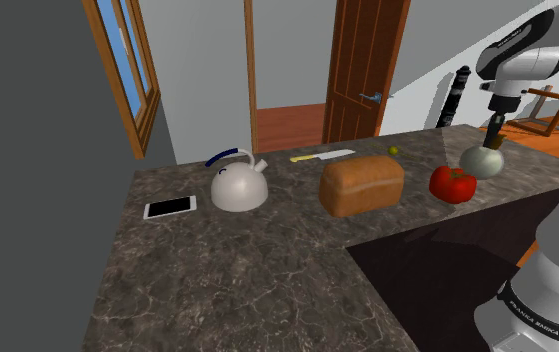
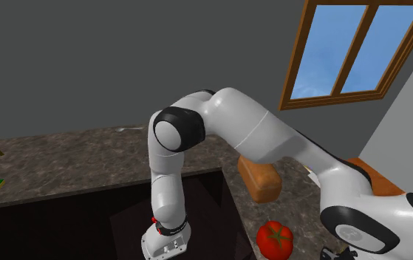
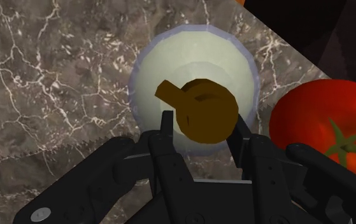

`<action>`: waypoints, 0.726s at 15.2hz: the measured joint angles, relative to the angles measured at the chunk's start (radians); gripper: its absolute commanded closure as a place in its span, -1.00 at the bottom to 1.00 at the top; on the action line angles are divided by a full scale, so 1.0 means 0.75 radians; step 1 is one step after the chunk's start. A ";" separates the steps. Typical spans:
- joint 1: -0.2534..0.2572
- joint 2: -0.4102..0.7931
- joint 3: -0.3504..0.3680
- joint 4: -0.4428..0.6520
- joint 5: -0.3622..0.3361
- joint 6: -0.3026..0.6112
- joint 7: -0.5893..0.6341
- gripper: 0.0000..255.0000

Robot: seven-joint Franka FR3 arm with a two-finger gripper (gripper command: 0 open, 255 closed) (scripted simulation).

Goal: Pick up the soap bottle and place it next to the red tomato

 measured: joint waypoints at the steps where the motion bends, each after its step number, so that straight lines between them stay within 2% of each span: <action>1: 0.000 0.006 0.002 -0.015 0.005 0.019 -0.001 1.00; 9: -0.004 0.025 0.004 -0.041 0.020 0.060 -0.011 1.00; 10: -0.004 0.025 0.004 -0.041 0.020 0.060 -0.011 -1.00; 11: -0.004 0.025 0.004 -0.041 0.020 0.060 -0.011 -1.00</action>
